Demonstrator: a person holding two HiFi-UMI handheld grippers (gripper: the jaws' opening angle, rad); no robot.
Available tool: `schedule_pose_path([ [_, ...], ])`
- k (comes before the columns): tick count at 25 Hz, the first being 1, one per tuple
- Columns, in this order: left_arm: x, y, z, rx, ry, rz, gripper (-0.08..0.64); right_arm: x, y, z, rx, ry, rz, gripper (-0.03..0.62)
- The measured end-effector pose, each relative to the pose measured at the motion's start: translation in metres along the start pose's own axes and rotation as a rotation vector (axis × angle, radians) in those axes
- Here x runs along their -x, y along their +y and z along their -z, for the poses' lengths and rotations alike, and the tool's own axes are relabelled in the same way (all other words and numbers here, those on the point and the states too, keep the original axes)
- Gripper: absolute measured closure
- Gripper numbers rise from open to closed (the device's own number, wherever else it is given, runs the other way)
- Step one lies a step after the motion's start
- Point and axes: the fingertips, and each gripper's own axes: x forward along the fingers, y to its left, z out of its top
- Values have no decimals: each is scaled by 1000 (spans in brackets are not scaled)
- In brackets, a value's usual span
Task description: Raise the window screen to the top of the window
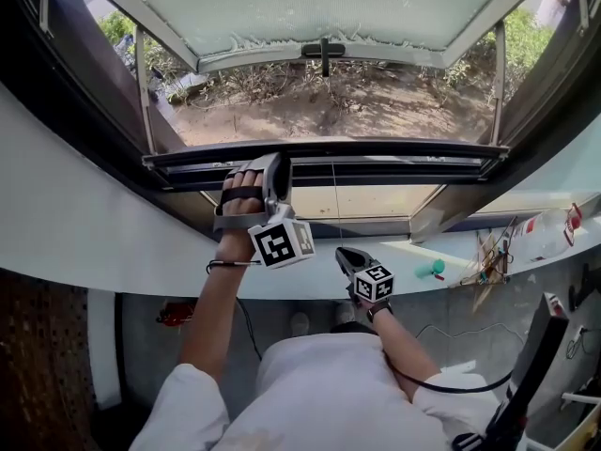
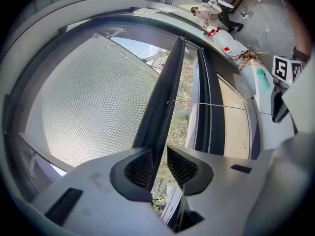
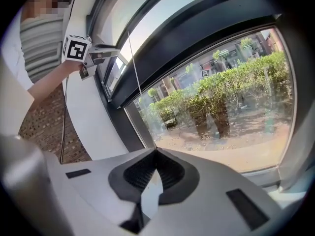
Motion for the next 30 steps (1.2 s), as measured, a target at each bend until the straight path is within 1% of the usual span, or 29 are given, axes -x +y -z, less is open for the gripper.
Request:
schedule_pose_path([
  [8,4,22,-5,3,-15,-49,477,1,10,-20,29,-64,-17,601],
  [23,7,36,-11,-7,-22,-80,477,15,18,-33,44,-108,-17,601],
  [30,7,38,-12,8,-27,-81,477,16,20,-35,37,-113,-19,601],
])
